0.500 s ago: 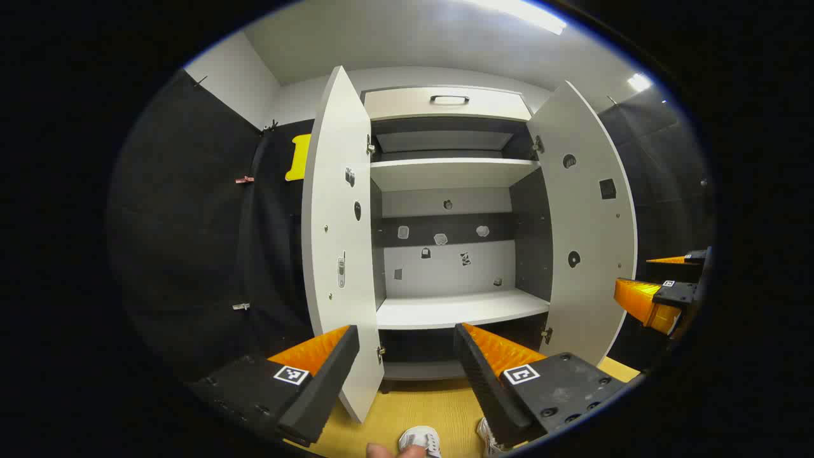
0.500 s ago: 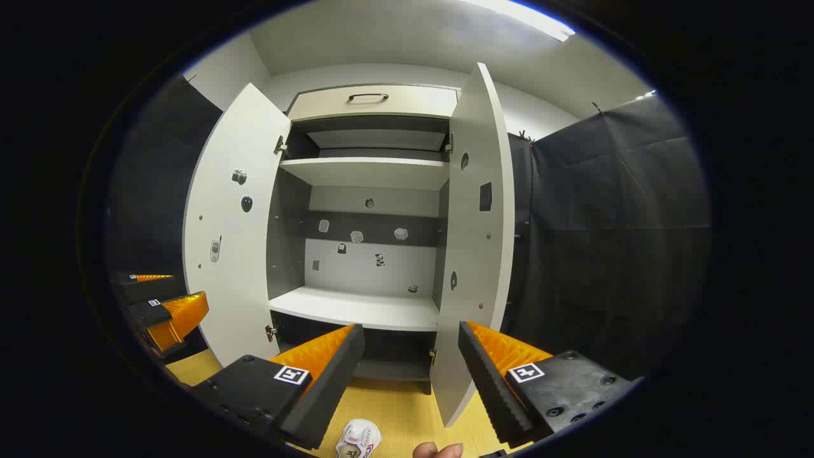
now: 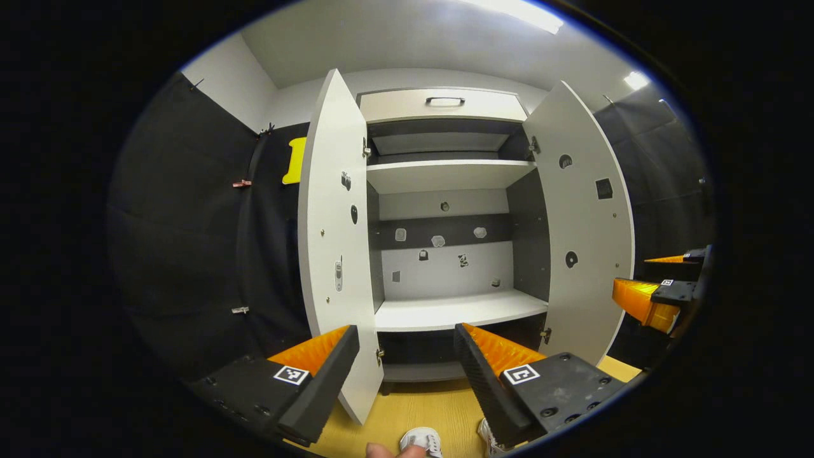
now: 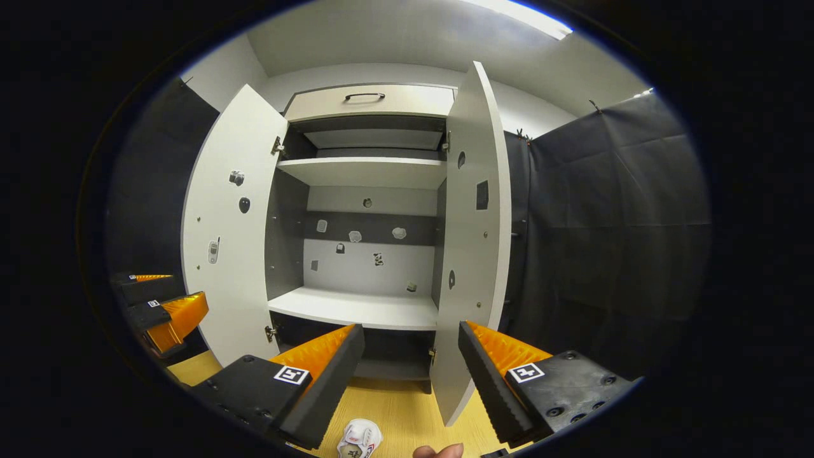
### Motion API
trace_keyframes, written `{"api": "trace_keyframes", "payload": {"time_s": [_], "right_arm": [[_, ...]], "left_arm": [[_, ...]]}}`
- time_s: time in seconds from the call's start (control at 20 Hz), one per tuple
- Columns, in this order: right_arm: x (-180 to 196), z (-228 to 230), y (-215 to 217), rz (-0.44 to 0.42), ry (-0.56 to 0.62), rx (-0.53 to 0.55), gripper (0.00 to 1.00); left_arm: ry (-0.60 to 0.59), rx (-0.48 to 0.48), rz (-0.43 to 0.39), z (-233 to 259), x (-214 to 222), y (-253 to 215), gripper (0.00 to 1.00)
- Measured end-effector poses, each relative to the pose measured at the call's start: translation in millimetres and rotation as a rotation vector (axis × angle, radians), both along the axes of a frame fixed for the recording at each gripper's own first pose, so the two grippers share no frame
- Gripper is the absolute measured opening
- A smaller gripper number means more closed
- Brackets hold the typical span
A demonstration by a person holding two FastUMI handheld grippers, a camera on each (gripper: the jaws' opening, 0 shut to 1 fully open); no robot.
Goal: Grab one shoe with the right hand and put it into the shoe cabinet, grab the other shoe with the left hand and put it into the shoe cabinet; then close the right door with the right hand and the left door with the left hand.
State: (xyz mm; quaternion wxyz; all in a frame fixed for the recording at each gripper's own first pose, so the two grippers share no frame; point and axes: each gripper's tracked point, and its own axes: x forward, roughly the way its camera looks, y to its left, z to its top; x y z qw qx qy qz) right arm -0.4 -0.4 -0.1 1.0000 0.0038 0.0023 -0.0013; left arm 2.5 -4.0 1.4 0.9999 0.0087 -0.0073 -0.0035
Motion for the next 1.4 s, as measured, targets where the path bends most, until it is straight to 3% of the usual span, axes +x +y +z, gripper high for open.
{"api": "trace_keyframes", "payload": {"time_s": [0.4,0.7,0.9,1.4], "right_arm": [[-0.4,-6.4,8.6,0.027,0.026,0.011,0.98],[-4.5,-48.0,33.1,0.103,0.146,0.062,0.98],[-15.7,-98.5,54.6,0.166,0.283,0.118,0.98],[-80.2,-280.5,104.4,0.250,0.722,0.211,0.98]], "left_arm": [[-0.011,0.011,0.012,1.2,1.4,2.7,0.95],[-0.020,0.028,0.044,0.5,2.4,15.2,0.95],[0.003,0.012,0.075,-6.8,-2.4,24.4,0.95],[0.058,0.042,0.126,-42.3,-8.1,55.5,0.95]]}}
